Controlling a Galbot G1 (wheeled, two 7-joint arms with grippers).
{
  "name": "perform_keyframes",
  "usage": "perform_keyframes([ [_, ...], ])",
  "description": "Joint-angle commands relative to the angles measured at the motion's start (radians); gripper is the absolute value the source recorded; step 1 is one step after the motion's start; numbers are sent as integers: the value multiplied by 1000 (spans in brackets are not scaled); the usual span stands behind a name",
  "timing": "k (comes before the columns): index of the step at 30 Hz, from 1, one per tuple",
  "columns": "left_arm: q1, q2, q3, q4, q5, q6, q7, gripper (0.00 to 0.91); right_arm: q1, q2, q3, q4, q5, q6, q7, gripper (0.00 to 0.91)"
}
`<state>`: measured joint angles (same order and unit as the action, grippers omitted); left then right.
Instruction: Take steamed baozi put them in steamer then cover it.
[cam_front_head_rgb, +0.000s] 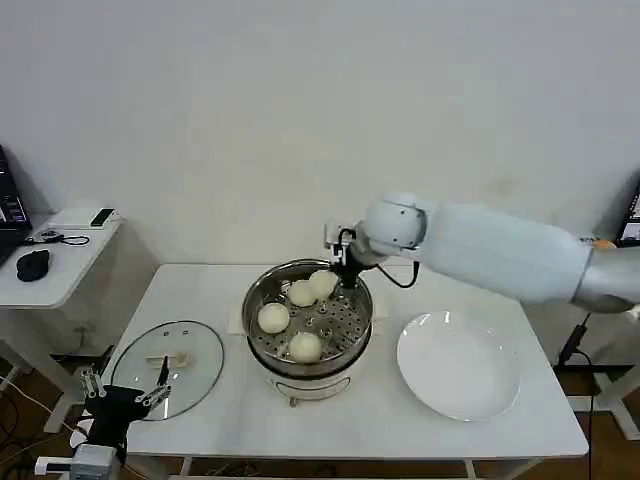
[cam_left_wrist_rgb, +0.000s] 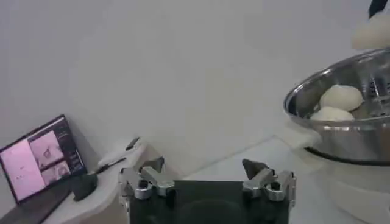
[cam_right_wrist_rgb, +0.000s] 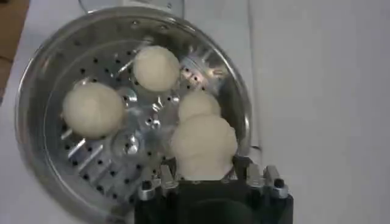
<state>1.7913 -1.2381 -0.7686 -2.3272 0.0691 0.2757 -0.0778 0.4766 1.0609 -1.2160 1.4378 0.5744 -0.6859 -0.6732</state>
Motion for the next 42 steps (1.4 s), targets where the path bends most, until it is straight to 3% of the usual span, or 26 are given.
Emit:
perform_keyframes([
  [1,-6,2,0,10,-1,-1,0,907,-51,69,-22,-62,2,-42,38,635],
  [17,-13,0,8,18,0,0,0,907,-80,18,-20,-35,-26,-42,23,635],
  [19,-13,0,7,18,0,0,0,907,-84,15,-18,-31,-27,-42,23,665],
  [21,-12,-1,8,19,1,0,0,907,-88,12,-14,-27,-32,-43,26,907],
  [33,-14,-2,6,17,-1,2,1,907,-44,-87,65,95,11,-42,75,907],
  [35,-16,-1,9,17,-1,2,1,907,-45,-120,92,143,32,-41,108,907],
  [37,-18,0,10,18,-1,2,1,907,-54,-152,122,193,61,-40,180,907],
  [38,-22,0,11,21,-1,2,1,907,-74,-177,147,230,101,-34,271,907],
  [39,-25,1,12,24,-1,2,1,907,-83,-188,159,245,110,-24,316,907],
  [40,-28,2,15,27,-2,2,1,907,-121,-206,195,268,122,-10,409,907],
  [42,-34,2,20,33,-2,2,2,907,-169,-232,240,299,136,20,487,907],
])
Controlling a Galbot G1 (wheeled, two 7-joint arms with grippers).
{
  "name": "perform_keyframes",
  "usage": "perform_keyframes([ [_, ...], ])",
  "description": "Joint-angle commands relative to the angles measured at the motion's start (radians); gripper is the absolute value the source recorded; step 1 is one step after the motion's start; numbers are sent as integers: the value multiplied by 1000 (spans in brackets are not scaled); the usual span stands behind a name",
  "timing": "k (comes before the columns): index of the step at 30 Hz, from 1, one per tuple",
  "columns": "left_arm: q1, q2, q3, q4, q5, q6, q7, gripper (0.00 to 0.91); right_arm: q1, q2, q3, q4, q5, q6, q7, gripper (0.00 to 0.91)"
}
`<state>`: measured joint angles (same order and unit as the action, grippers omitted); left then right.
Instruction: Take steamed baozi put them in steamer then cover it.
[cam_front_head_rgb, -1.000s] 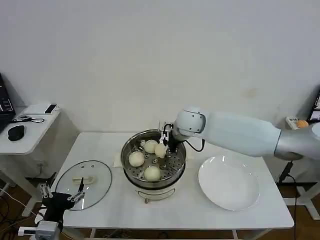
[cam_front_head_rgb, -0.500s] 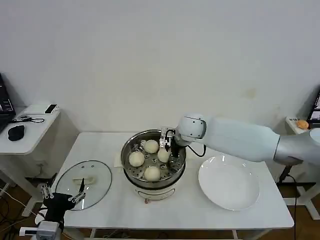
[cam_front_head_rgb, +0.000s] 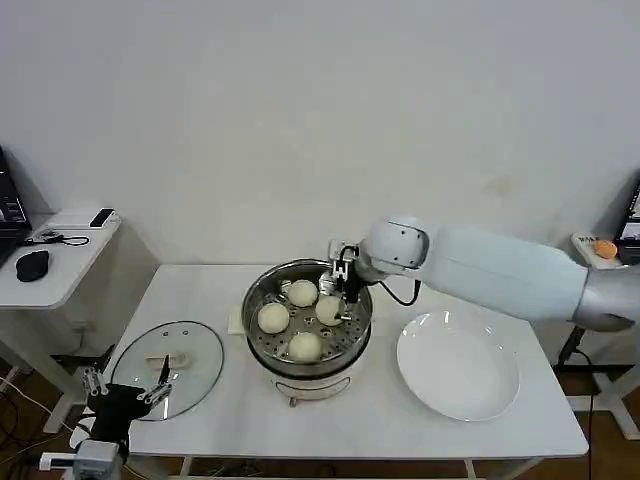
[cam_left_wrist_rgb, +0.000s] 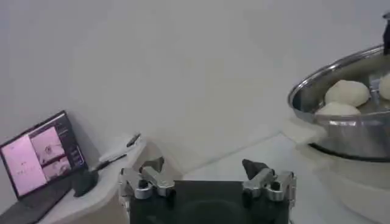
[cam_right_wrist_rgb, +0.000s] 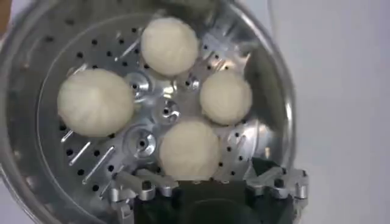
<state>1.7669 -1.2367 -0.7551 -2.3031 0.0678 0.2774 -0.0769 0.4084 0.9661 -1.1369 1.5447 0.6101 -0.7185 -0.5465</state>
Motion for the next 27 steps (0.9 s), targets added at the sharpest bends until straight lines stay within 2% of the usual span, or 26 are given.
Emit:
perform_keyframes([
  [1,-13,0,11,13,0,1,1,907,-152,-159,210,211,101,101,423,907],
  [2,-14,0,13,15,0,0,2,907,-185,-166,230,222,98,107,441,907],
  [3,-15,0,16,17,0,0,2,907,-228,-176,270,235,99,142,493,907],
  [4,-17,-1,19,19,0,0,2,907,-317,-189,316,249,75,204,520,907],
  [5,-19,0,23,21,-3,2,1,907,-385,-193,380,257,11,247,538,907],
  [6,-22,-2,25,22,-5,3,0,907,-463,-197,441,264,-33,269,552,907],
  [7,-24,-3,28,27,-3,3,0,907,-525,-199,528,269,-82,324,555,907],
  [10,-29,-2,30,38,-2,2,0,907,-693,-198,709,286,-150,396,579,907],
  [13,-36,-2,26,46,-4,0,-4,907,-959,-169,959,289,-286,510,568,907],
  [15,-41,-2,23,52,-4,0,-6,907,-1041,-144,1068,300,-330,544,560,907],
  [18,-48,-2,21,73,-3,-5,-6,907,-1272,-82,1261,330,-397,607,529,907],
  [19,-51,-2,21,85,-1,-10,-7,907,-1342,-51,1356,346,-427,632,515,907],
  [20,-52,-2,22,94,1,-16,-9,907,-1377,-35,1391,354,-439,640,508,907],
  [22,-57,-1,24,109,4,-23,-13,907,-1482,55,1528,382,-470,680,470,907],
  [27,-74,1,30,180,119,-66,-33,907,-1657,236,1730,425,-521,765,380,907],
])
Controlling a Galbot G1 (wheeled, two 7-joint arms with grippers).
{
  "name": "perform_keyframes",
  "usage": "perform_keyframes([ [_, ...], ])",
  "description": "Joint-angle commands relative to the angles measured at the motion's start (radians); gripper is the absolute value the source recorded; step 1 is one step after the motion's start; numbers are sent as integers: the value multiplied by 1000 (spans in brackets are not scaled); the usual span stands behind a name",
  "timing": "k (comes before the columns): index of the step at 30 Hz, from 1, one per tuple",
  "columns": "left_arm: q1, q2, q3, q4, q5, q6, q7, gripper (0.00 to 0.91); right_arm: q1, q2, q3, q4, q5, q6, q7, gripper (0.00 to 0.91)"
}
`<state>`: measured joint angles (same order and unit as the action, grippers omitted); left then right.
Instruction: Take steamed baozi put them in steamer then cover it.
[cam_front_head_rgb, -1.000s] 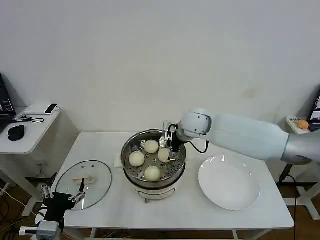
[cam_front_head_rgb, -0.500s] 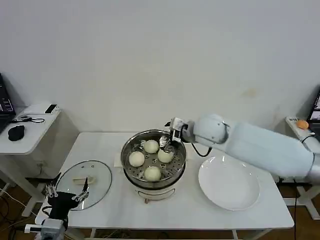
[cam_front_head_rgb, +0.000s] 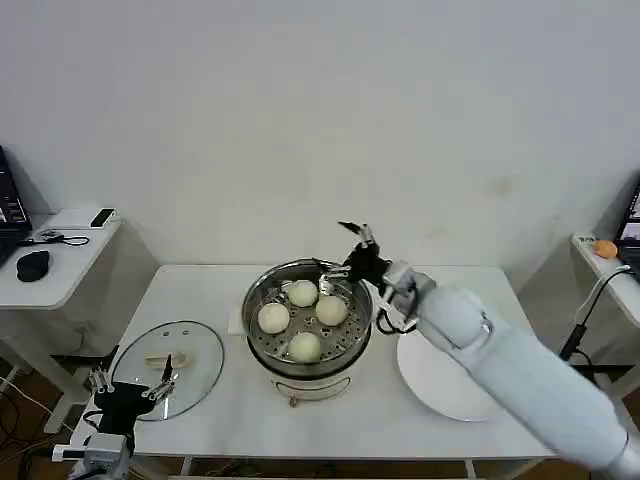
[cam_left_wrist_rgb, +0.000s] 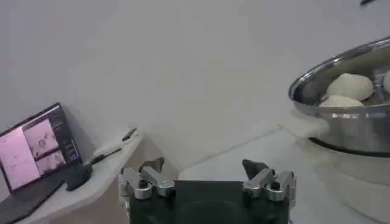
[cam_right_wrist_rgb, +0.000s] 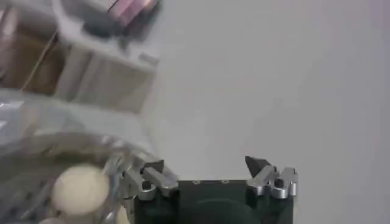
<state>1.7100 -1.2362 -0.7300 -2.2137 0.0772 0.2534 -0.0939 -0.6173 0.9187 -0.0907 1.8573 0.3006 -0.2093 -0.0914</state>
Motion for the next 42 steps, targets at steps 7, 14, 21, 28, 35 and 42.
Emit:
perform_keyframes([
  [7,-48,34,-17,246,668,-151,-12,907,-819,404,900,176,-187,268,-68,907],
  [14,-77,116,-3,469,919,-264,-126,907,-947,431,947,216,-169,271,-62,907],
  [21,-156,146,56,628,1121,-302,-190,907,-981,473,956,217,-179,280,-57,907],
  [28,-261,186,120,714,1156,-295,-168,907,-992,502,983,229,-183,277,-30,907],
  [35,-353,222,172,745,1147,-282,-147,907,-999,529,986,213,-205,291,-29,907],
  [42,-416,238,205,769,1140,-275,-136,907,-1006,543,995,206,-215,298,-29,907],
])
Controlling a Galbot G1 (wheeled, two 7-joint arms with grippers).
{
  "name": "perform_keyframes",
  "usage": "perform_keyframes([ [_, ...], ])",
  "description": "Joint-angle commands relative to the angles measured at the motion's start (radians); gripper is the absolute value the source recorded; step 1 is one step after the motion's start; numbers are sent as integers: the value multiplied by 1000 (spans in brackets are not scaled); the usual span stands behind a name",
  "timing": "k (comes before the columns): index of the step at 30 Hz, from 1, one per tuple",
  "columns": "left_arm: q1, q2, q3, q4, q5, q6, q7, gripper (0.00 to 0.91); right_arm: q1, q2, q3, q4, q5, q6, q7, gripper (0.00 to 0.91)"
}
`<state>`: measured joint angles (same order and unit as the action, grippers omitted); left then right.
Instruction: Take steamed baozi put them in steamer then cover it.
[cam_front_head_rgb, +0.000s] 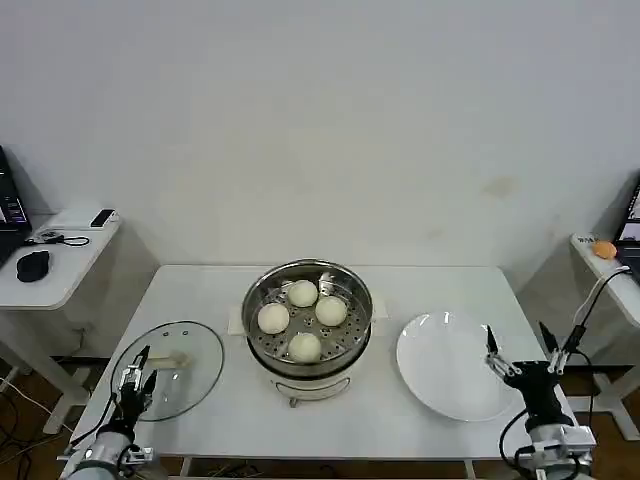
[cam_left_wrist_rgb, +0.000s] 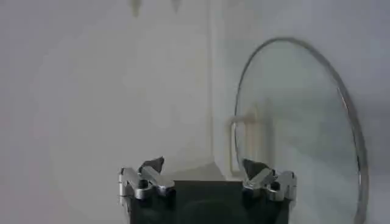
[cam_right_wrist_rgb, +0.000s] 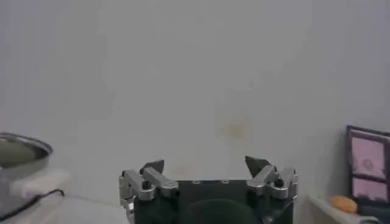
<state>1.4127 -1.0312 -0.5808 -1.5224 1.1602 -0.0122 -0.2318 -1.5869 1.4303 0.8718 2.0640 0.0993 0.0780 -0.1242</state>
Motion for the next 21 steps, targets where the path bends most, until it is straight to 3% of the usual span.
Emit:
perform_keyframes([
  [1,-122,33,60,79,56,-10,5,907,-38,33,33,-3,-17,13,3,907],
  [18,-236,25,115,184,44,-3,15,907,-64,54,50,-5,-40,37,1,907],
  [19,-238,25,113,189,42,-4,18,554,-66,55,50,-5,-40,39,1,907],
  [20,-241,27,114,194,39,-4,18,343,-66,55,50,-5,-43,41,1,907],
  [21,-242,28,114,196,37,-5,18,0,-66,56,50,-5,-43,41,1,907],
])
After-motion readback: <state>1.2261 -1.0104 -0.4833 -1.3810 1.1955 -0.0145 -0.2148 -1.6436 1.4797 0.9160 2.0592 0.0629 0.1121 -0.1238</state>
